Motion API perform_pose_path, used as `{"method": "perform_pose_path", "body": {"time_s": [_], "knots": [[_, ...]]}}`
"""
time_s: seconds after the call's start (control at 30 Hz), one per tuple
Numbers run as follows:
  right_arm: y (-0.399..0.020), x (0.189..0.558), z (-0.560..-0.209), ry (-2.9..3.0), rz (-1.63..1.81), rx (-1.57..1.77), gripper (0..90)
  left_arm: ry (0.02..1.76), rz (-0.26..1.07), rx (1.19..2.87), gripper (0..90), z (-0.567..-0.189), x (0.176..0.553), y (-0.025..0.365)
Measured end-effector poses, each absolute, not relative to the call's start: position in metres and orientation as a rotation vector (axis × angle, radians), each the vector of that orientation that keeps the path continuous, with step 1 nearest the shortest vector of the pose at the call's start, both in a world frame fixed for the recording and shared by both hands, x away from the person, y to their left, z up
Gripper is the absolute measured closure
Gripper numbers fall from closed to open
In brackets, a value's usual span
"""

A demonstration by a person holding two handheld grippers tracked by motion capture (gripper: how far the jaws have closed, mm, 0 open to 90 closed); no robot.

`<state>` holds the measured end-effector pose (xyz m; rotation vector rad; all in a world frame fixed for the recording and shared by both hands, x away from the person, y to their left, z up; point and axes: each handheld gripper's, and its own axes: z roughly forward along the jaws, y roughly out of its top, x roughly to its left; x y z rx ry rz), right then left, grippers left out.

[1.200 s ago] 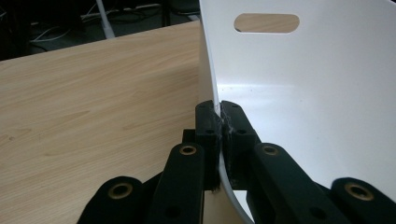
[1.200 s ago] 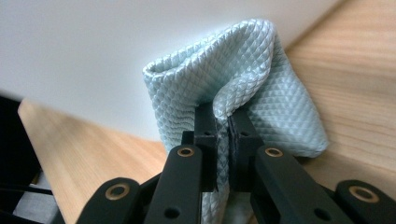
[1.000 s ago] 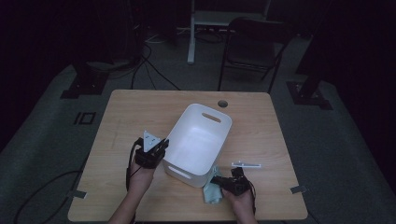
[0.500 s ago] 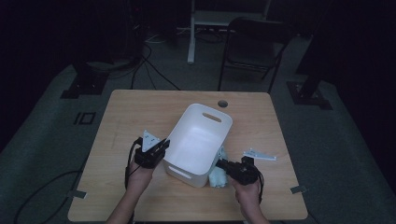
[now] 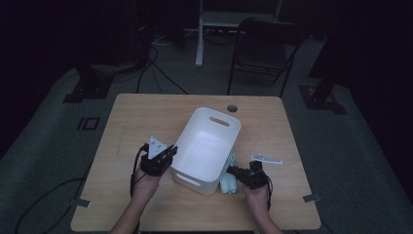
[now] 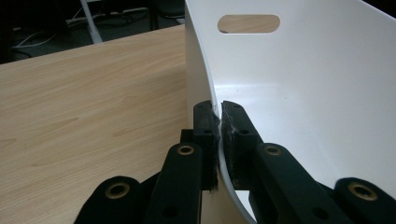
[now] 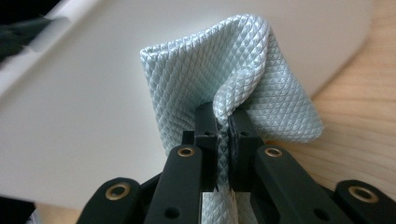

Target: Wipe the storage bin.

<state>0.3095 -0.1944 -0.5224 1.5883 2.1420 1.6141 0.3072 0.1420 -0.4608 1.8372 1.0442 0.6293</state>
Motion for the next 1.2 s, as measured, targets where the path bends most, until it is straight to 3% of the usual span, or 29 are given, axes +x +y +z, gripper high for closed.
{"method": "perform_pose_path", "body": {"time_s": [0.27,0.47,1.07,1.2], "knots": [[-0.196,0.329,-0.561,2.210,1.474,1.749,84.4,1.044,0.622,1.835,84.0,-0.460,0.307,0.142],[-0.198,0.330,-0.559,2.203,1.496,1.778,84.6,1.046,0.628,1.835,84.3,-0.460,0.306,0.141],[-0.214,0.314,-0.484,2.078,1.873,1.512,84.6,1.065,0.643,1.818,84.3,-0.461,0.306,0.137],[-0.218,0.316,-0.482,2.066,1.876,1.487,84.5,1.065,0.623,1.807,79.2,-0.463,0.307,0.137]]}}
